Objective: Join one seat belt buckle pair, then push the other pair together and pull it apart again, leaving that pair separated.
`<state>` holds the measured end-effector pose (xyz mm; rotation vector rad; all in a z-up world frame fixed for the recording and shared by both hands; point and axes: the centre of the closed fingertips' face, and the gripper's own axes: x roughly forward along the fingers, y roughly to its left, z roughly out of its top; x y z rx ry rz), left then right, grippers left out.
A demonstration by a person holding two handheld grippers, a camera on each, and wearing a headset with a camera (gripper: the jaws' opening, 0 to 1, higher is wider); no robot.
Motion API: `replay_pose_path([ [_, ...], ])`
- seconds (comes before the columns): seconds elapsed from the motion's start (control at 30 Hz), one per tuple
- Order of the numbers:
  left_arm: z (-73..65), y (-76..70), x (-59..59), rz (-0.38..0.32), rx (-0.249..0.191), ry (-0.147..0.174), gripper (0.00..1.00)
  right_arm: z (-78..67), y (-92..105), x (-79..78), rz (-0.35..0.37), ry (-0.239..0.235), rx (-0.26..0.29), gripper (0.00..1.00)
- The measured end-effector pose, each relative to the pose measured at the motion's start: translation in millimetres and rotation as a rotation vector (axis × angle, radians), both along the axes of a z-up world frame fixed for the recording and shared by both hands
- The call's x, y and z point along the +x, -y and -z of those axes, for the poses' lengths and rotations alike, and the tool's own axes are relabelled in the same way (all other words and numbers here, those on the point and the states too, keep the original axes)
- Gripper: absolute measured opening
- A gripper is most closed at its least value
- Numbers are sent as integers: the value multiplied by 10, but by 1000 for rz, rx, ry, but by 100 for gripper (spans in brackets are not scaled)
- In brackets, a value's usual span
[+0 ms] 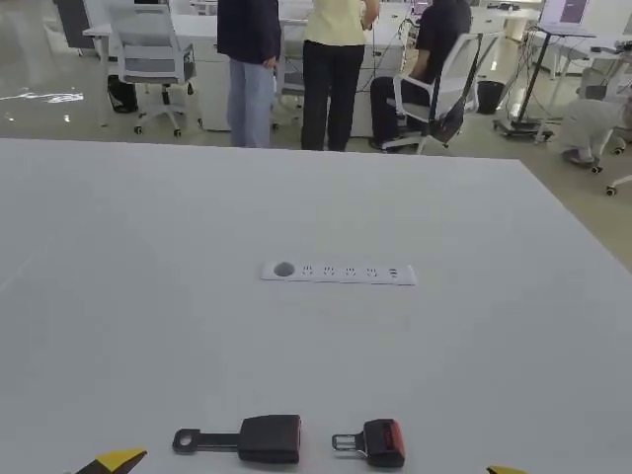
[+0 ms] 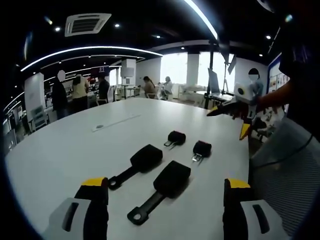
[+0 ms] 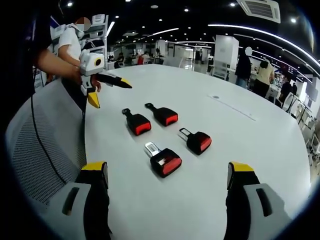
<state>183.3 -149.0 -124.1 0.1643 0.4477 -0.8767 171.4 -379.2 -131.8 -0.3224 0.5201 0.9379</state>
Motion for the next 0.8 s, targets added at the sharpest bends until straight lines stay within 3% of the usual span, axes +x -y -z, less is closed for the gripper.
replay_pose_path([
  [0.33,79,78,18,64,40,-21,94,66,-15,-2,-42,-16,-25,96],
  [0.8,189,175,72,141,110,-34,77,138,-22,51,-129,10,-82,80],
])
